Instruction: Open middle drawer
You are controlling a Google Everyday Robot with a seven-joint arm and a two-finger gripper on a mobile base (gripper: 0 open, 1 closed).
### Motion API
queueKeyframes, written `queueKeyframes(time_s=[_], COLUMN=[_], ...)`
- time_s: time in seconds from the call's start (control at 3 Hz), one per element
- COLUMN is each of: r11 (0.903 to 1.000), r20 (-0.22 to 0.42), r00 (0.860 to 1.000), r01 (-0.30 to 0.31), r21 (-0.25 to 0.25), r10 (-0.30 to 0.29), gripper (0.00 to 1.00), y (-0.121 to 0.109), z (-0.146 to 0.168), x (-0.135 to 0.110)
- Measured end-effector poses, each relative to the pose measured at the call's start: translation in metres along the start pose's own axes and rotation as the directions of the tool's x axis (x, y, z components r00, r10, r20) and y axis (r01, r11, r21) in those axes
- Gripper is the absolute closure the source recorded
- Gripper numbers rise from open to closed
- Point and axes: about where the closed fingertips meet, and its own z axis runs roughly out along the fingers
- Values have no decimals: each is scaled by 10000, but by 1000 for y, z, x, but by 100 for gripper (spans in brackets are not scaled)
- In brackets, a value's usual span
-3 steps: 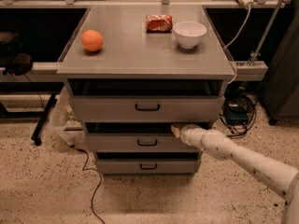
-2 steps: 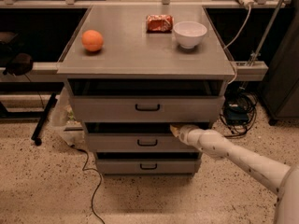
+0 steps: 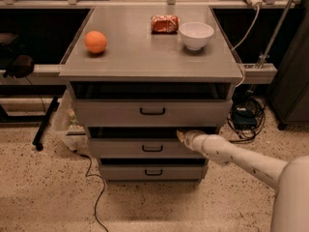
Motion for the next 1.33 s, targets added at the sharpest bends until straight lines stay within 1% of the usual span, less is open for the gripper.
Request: queueKeyframes(time_s=[0.33,0.67,1.0,1.33], r11=[10000,10000,9998,9998], r20=[-2,-75,-288,-291], r00=[10000,10000,9996,9996], r01=[-1,-18,-8,-7], r21=[3,83,189,189], r10=[1,18,14,13], gripper=[100,100,100,100], y=[1,-2,-8,-8], z=[-2,-5,-15,-16], x=[-2,0,8,7])
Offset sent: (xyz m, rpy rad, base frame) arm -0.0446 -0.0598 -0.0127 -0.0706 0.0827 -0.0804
